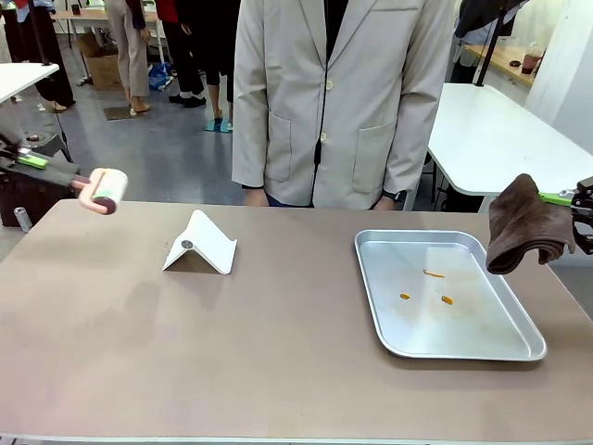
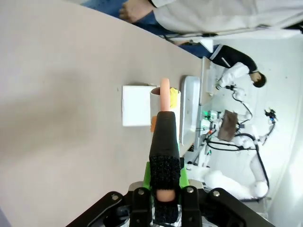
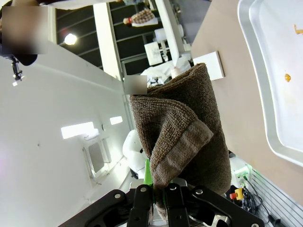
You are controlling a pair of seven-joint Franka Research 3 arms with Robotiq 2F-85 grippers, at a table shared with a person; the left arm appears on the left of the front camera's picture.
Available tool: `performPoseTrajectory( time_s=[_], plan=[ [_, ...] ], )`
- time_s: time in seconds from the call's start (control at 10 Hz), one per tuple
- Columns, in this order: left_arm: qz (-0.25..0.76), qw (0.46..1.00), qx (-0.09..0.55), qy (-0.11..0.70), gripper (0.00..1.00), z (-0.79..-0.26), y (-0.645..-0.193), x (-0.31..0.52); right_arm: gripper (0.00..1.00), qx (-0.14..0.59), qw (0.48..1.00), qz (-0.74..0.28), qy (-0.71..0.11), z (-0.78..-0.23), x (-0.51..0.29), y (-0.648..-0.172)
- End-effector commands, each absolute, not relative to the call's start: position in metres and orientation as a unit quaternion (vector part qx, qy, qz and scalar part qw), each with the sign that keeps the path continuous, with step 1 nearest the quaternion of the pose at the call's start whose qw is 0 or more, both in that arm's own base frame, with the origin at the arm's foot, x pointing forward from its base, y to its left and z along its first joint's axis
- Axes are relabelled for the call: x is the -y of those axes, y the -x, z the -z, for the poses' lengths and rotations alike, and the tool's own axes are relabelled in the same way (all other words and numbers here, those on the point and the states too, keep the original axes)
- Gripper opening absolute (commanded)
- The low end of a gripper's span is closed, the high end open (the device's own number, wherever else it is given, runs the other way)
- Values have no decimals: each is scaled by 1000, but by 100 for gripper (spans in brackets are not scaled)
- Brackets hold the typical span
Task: Clean the surface of the table.
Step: If a person points to the right, clean the right side of the table with your right hand, and if they point to the left, clean the left side with your left hand.
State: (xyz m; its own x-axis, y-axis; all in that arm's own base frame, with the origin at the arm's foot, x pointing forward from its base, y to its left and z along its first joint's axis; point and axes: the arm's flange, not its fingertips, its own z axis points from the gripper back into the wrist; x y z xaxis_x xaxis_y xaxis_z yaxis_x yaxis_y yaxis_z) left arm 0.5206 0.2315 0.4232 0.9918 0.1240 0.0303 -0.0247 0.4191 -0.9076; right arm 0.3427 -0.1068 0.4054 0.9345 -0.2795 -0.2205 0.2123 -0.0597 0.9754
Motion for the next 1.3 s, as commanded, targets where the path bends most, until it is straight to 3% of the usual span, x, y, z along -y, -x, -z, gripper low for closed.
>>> performPoseTrajectory(
  time_s=[0.0,0.6,0.8,0.9,1.2],
  plan=[
    [-38,830,42,554,22,-418,-477,-250,0,30,677,180,-713,-410,107,-344],
    [22,785,29,618,22,-404,-335,-330,0,30,677,180,-713,-410,107,-344],
    [58,788,9,613,22,-396,-316,-338,0,30,677,180,-713,-410,107,-344],
    [10,787,31,616,22,-404,-328,-333,0,30,677,180,-713,-410,107,-344],
    [10,787,31,616,22,-404,-328,-333,0,30,677,180,-713,-410,107,-344]
  ],
)
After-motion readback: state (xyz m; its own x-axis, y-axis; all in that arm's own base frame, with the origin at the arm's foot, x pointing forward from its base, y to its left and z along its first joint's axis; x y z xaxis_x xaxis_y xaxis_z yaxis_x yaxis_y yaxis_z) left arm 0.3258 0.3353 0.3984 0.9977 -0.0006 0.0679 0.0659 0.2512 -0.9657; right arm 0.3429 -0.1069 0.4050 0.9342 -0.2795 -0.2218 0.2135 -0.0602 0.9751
